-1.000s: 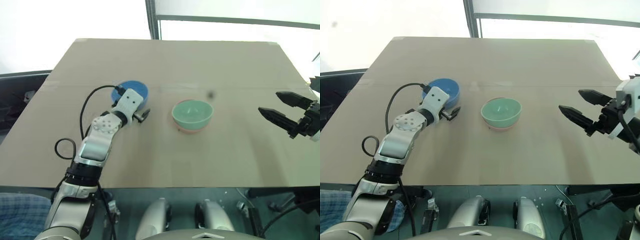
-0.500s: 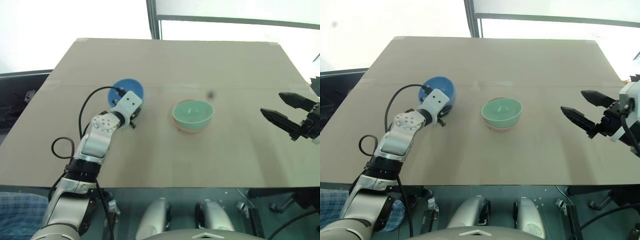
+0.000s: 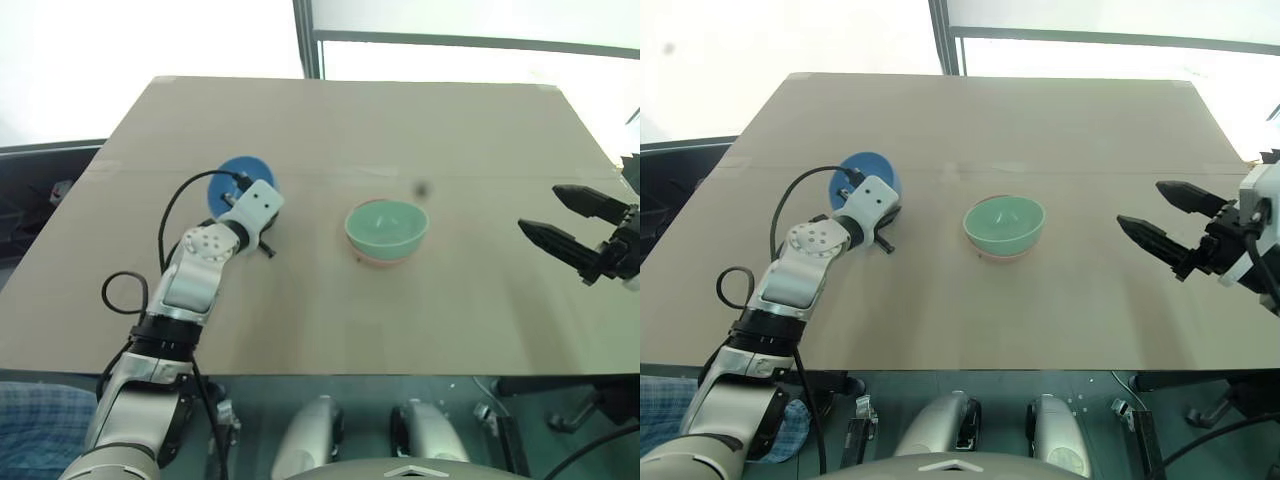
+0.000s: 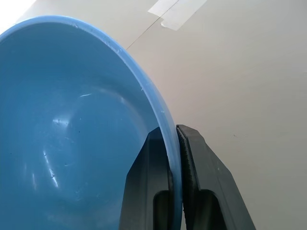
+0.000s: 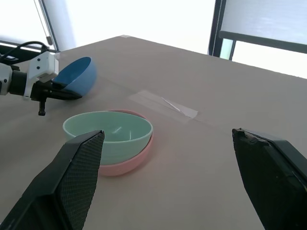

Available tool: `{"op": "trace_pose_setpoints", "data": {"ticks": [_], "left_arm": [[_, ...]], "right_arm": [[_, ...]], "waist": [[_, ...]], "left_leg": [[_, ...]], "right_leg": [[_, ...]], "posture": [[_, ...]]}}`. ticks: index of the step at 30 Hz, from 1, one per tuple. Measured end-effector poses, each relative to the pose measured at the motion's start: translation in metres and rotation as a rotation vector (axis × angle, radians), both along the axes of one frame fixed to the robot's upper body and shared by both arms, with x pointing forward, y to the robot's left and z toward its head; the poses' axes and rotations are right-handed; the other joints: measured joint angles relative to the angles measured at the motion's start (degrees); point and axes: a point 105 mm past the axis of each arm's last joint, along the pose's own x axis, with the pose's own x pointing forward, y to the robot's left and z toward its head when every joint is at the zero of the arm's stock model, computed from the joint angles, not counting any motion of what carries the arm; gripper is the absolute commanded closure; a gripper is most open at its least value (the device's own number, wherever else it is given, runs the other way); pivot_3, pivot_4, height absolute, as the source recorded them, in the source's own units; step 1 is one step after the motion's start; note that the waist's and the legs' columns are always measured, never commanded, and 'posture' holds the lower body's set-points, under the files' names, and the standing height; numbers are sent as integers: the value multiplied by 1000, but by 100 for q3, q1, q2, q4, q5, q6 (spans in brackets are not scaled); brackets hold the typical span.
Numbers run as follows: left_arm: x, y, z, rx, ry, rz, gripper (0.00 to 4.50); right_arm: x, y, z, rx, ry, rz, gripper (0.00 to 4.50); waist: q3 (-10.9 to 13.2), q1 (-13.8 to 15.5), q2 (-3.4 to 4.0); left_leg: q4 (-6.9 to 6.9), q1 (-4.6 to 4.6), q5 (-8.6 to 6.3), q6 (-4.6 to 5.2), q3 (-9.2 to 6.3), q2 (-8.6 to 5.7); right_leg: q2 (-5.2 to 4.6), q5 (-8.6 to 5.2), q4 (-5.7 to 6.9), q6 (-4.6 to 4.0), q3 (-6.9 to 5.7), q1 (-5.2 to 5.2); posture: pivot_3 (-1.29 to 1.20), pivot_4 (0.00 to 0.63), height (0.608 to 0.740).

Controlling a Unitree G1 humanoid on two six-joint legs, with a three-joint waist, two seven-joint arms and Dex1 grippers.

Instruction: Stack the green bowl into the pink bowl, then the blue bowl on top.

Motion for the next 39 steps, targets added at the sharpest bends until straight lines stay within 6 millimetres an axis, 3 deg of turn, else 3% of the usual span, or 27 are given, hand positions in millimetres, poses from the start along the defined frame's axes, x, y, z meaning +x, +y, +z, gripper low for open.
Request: {"op": "trace_pose_setpoints", "data": {"ticks": [6,7,9,10,13,20,21,22,23,27,28,33,39], "left_arm": [[7,-13,7,9,-12,-85,4449],[16,-28,21,5,-50,-172,4449],[19,-40,33,6,-84,-236,4449],[20,-59,48,-1,-124,-345,4449],[3,-102,78,8,-215,-643,4449],[-44,-140,65,82,-144,-1104,4449],[-48,-142,63,99,-142,-1143,4449],[-52,-143,62,117,-140,-1180,3668],[-53,-144,61,127,-139,-1201,3503],[-57,-144,57,123,-122,-1256,1785],[-57,-145,56,120,-122,-1260,1539],[-59,-141,54,119,-80,-1276,1539],[-49,-127,64,-91,-21,-1130,1539]], "right_arm": [[-2,0,-1,-2,4,10,0],[-1,1,0,-14,3,14,0],[-1,2,1,-21,2,19,0],[0,1,1,-27,2,19,0],[0,1,3,-36,1,20,0],[-2,3,0,-38,11,15,0],[-3,4,-1,-40,11,14,0],[-4,5,-1,-39,10,14,0],[-5,6,-2,-40,10,13,0],[-9,8,-4,-35,7,4,0],[-9,8,-4,-35,5,3,0],[-10,7,-6,-32,14,-5,0],[-12,6,-9,-38,26,5,0]], "waist": [[1,11,-2],[5,23,-7],[6,33,-10],[6,48,-10],[5,50,-9],[6,-8,-10],[6,-8,-10],[6,-8,-10],[6,-8,-10],[6,-9,-10],[6,-8,-10],[7,-11,-11],[7,-14,-11]], "left_leg": [[3,-3,1,-1,0,0],[7,-5,1,-1,0,-1],[9,-8,2,-3,0,-1],[11,-9,5,-8,0,-3],[8,-10,7,-12,5,-4],[9,-6,8,-11,8,1],[11,-6,3,-2,8,1],[15,-4,0,3,8,2],[19,-3,-4,11,8,1],[31,1,-6,16,7,1],[31,1,-6,16,7,1],[34,1,-5,17,7,2],[36,5,-6,17,6,4]], "right_leg": [[0,0,0,0,-1,0],[0,0,0,1,-3,-1],[0,1,0,1,-3,-2],[0,1,0,1,-3,-1],[0,0,-8,1,-2,-1],[11,0,-4,1,-1,2],[12,0,-2,1,-1,2],[13,0,0,2,-1,5],[13,0,5,2,-1,7],[17,0,15,4,-1,13],[17,0,16,4,-1,13],[25,1,17,6,-2,13],[30,0,20,7,-1,16]], "posture": [[0,150,740],[0,150,740],[0,150,740],[0,150,740],[0,150,740],[0,150,740],[0,150,740],[0,150,740],[0,150,740],[0,150,740],[0,150,740],[0,150,740],[0,150,740]]}}
